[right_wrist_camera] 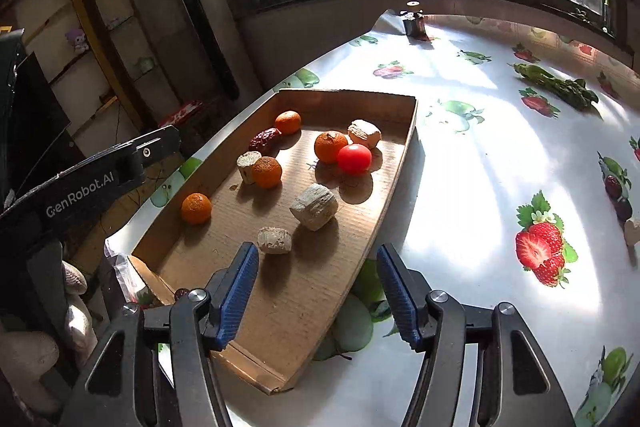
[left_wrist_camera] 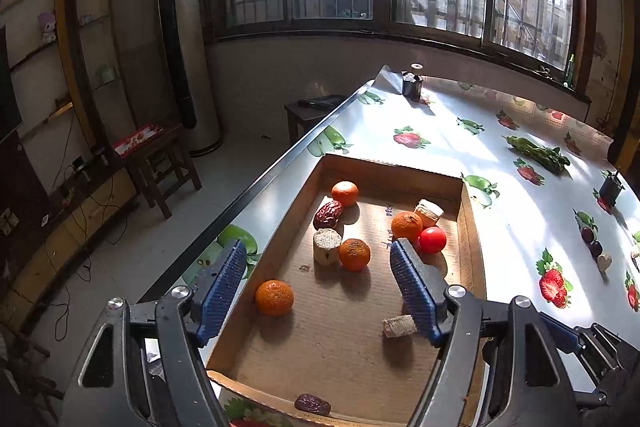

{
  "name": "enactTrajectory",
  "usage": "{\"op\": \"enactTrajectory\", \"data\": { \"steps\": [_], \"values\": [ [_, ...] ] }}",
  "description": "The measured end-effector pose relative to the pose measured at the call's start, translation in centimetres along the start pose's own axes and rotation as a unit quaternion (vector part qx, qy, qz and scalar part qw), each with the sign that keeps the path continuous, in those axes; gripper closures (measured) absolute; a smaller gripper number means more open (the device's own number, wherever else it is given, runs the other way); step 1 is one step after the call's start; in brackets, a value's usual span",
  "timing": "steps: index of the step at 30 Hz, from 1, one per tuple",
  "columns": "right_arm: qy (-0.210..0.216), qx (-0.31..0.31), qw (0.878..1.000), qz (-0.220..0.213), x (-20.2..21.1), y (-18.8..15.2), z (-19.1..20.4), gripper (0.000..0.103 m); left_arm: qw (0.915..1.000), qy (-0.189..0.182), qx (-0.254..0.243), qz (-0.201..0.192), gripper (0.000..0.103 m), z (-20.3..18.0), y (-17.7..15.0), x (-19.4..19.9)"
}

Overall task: Organize fruits
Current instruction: 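Release the orange into the box with the left tool while the right tool drops the bread there, then move both open tools back toward the remaining bread and dates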

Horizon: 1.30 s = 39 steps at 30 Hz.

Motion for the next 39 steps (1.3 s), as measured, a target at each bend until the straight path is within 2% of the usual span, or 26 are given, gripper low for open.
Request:
{"op": "enactTrajectory", "data": {
  "steps": [5,15,22,39],
  "values": [
    [-0.034,-0.02,0.999,-0.006,1.9,-1.7,-2.4,0.037,0.9993,-0.018,-0.033,0.005,0.027,-3.1,-1.0,1.1],
    [-0.036,-0.06,0.997,-0.017,3.9,-3.7,-5.4,0.035,0.9965,-0.03,-0.078,0.003,0.027,-7.1,-2.6,3.0],
    [-0.038,-0.085,0.995,-0.018,4.5,-4.7,-7.3,0.035,0.9941,-0.034,-0.103,0.008,0.027,-9.5,-3.6,2.9],
    [-0.045,-0.125,0.991,-0.011,5.2,-6.0,-10.5,0.034,0.9892,-0.043,-0.139,0.016,0.026,-12.8,-4.8,2.8]
  ]
}}
Point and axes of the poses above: each gripper's, at about its wrist camera, not at the fingertips, and x roughly against the way its jaws point, z to its left, y to its top, the point moved 1 cm from there along -x, roughly the way its jaws point, and after that the axes turned 12 degrees about x, right-handed, at the moved point
